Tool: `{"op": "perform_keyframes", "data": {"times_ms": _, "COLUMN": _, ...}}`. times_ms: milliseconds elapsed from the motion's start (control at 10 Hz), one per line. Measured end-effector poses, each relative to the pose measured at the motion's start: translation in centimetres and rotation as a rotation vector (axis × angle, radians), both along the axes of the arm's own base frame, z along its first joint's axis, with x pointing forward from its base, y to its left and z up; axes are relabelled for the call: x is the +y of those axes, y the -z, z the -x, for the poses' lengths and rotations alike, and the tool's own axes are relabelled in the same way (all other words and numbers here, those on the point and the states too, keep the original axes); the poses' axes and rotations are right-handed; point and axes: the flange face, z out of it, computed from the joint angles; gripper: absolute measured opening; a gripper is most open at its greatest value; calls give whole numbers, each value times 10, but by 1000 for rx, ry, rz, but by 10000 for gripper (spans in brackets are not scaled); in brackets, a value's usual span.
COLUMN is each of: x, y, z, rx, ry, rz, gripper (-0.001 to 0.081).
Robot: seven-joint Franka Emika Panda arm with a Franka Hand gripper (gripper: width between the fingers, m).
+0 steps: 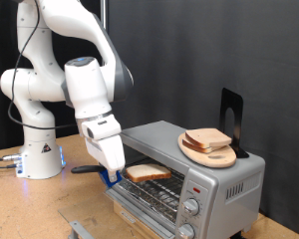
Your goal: Make a piece of toast with the oven
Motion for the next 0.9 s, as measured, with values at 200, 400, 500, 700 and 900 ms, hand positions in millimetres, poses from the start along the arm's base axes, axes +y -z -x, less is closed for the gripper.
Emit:
{"op": "perform_keyframes", "data": {"times_ms": 200, "x": 13, "y": 5, "z": 5, "rx": -100, "ry": -137, "rz": 54, "gripper": 393}}
{"op": "perform_keyframes", "data": {"times_ms": 400, "x": 27, "y": 3, "z": 8, "rx": -153, "ry": -296, "rz": 68, "gripper": 393}}
{"op": "perform_keyframes", "data": {"times_ms": 500, "x": 32, "y": 1, "z": 9, "rx": -162, "ry": -330, "rz": 73, "gripper": 393}}
{"op": "perform_keyframes", "data": {"times_ms": 700, "x": 40, "y": -1, "z": 8, "rx": -158, "ry": -341, "rz": 86, "gripper": 393}}
{"op": "perform_keyframes", "data": {"times_ms": 900, "x": 47, "y": -2, "z": 7, "rx": -139, "ry": -332, "rz": 127, "gripper": 393}}
